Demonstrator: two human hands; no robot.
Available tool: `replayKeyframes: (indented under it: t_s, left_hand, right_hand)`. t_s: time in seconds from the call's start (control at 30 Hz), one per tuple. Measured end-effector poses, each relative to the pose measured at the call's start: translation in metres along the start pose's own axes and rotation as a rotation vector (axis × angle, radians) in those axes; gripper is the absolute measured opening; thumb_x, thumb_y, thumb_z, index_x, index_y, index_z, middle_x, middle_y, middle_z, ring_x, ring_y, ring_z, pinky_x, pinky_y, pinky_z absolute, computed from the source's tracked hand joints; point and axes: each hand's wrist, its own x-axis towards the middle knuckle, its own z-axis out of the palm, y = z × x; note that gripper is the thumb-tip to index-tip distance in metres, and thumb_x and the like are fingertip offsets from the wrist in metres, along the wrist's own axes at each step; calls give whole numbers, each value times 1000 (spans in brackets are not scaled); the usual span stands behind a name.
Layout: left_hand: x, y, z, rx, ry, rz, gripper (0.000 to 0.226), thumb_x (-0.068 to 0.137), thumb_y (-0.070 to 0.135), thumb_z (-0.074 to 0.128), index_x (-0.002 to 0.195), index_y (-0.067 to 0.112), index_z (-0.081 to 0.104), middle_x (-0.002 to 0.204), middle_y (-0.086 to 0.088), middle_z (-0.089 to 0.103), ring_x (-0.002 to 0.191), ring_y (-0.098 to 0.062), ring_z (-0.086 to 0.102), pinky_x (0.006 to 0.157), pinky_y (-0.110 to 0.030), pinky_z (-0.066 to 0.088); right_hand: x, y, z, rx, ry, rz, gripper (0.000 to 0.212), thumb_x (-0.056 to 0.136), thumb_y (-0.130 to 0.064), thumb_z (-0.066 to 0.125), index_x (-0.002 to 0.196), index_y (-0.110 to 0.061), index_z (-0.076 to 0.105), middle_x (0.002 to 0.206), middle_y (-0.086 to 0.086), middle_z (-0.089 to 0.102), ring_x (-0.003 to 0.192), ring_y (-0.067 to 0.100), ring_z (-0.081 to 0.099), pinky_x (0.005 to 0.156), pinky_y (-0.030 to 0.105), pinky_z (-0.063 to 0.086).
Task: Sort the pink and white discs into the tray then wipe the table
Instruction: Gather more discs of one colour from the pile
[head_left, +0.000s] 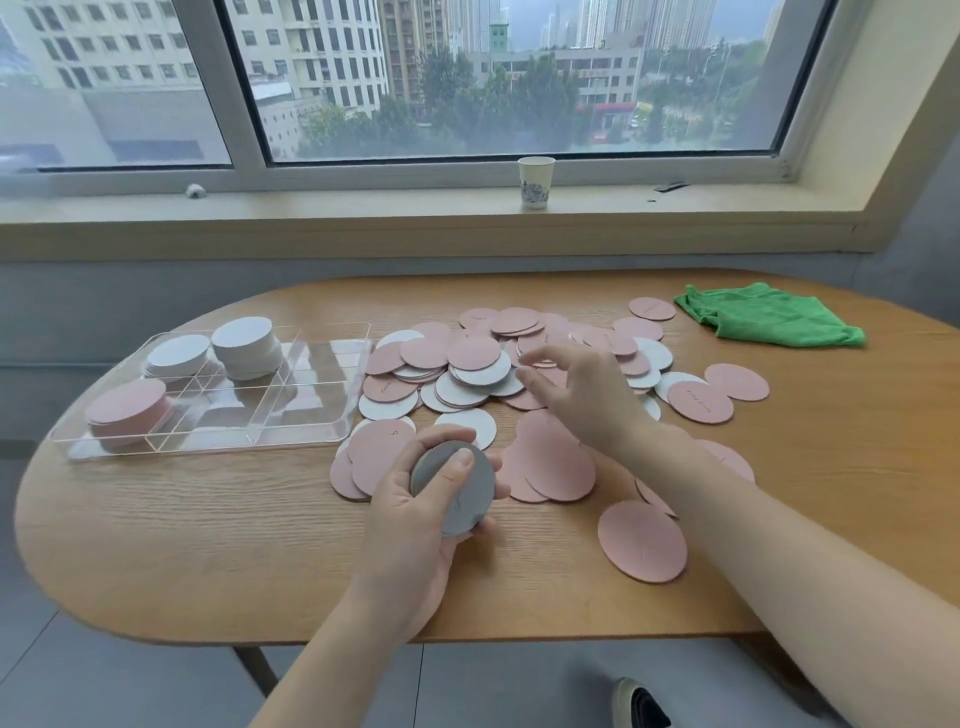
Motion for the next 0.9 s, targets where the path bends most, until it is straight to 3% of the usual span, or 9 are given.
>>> replayKeyframes:
  t_s: [0.13, 0.3, 0.53, 0.7, 0.8, 0.9]
  left_hand:
    - [4, 3, -3, 41, -5, 43, 25, 85, 20, 69, 109, 14, 71, 108, -27, 71, 87, -36, 71, 56, -34, 54]
    - [9, 4, -5, 42, 9, 28, 22, 92, 14, 66, 113, 10, 68, 105, -25, 72, 86, -35, 71, 55, -34, 53]
    - [10, 6, -4, 44, 13, 26, 19, 95, 12, 64, 113, 8, 67, 104, -27, 71, 86, -35, 71, 55, -34, 53]
    - [8, 6, -2, 45, 16, 42, 13, 99, 7, 61, 110, 9, 68, 102, -25, 72, 85, -34, 71, 54, -33, 53]
    - [7, 6, -1, 60, 15, 48, 14, 100, 8, 60, 112, 9, 67, 100, -20, 74, 85, -33, 71, 55, -34, 54]
    - [7, 6, -1, 58, 25, 45, 14, 99, 7, 61, 112, 9, 67, 101, -21, 73, 85, -34, 72, 55, -34, 55]
  right_hand:
    - [49, 25, 14, -183, -193, -9, 45, 94, -50, 63, 129, -22, 65, 136, -3, 61, 130, 20, 50, 109, 37, 37]
    - [60, 34, 20, -419, -400, 57, 68, 91, -75, 43, 150, -41, 40, 162, -8, 27, 150, 23, 17, 118, 47, 12]
    - [22, 35, 7, -381, -420, -68, 84, 76, -91, 31, 143, -42, 48, 155, -13, 34, 145, 15, 23, 118, 47, 21]
    - [-1, 32, -2, -373, -410, -146, 78, 80, -90, 30, 135, -42, 57, 145, -18, 46, 136, 14, 33, 115, 43, 25]
    - [4, 27, -3, -261, -294, -132, 69, 86, -83, 33, 123, -35, 66, 131, -13, 61, 126, 12, 46, 109, 45, 34]
    - [26, 24, 5, -276, -207, -98, 69, 88, -78, 34, 125, -29, 65, 134, -8, 61, 131, 16, 44, 109, 49, 33]
